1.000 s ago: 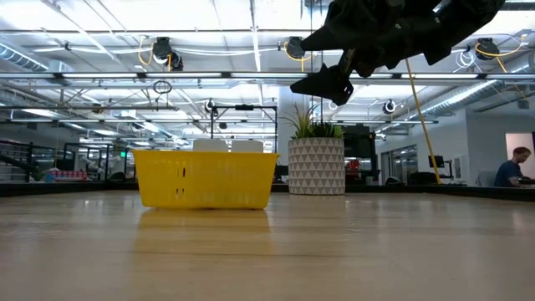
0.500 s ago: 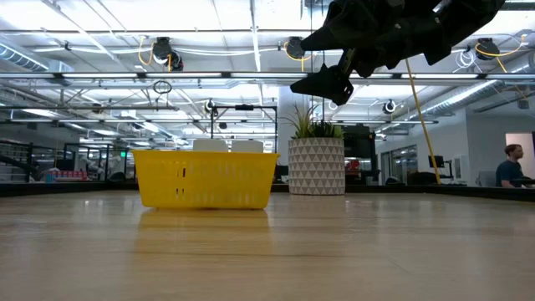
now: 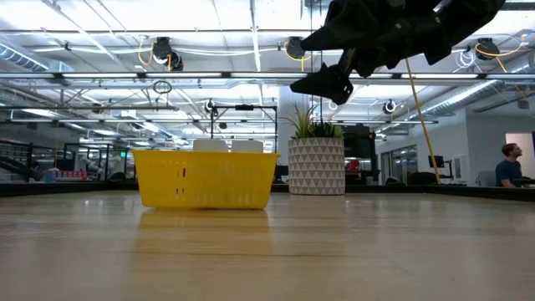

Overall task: Pick and place pill bottles into a basket
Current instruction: Put the white pill bottle into the yellow bin

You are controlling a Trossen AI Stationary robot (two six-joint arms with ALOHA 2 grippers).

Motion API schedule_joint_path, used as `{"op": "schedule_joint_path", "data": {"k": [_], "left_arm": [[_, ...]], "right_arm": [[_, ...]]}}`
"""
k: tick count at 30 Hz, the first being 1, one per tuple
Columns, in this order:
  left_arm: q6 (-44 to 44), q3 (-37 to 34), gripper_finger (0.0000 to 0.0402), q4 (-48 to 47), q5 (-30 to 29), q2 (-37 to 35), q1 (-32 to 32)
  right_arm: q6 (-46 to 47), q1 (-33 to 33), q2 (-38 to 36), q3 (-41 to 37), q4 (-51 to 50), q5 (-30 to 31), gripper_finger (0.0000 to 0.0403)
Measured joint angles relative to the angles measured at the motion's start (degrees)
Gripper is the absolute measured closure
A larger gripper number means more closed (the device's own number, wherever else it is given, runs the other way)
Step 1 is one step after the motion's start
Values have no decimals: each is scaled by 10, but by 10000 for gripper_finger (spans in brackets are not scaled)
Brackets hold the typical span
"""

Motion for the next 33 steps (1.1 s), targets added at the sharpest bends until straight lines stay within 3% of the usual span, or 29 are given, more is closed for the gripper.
{"op": "schedule_joint_path", "data": {"k": [9, 17, 26, 33], "left_arm": [[204, 0, 238, 1, -35, -77, 189], [365, 0, 238, 42, -16, -72, 339], [466, 0, 238, 101, 57, -20, 422], [498, 0, 238, 103, 66, 15, 440]], "right_arm": [[-17, 17, 0, 0, 0, 0, 23], [-29, 34, 0, 0, 0, 0, 23], [-55, 44, 0, 0, -13, -1, 23], [-56, 44, 0, 0, -19, -1, 23]]}}
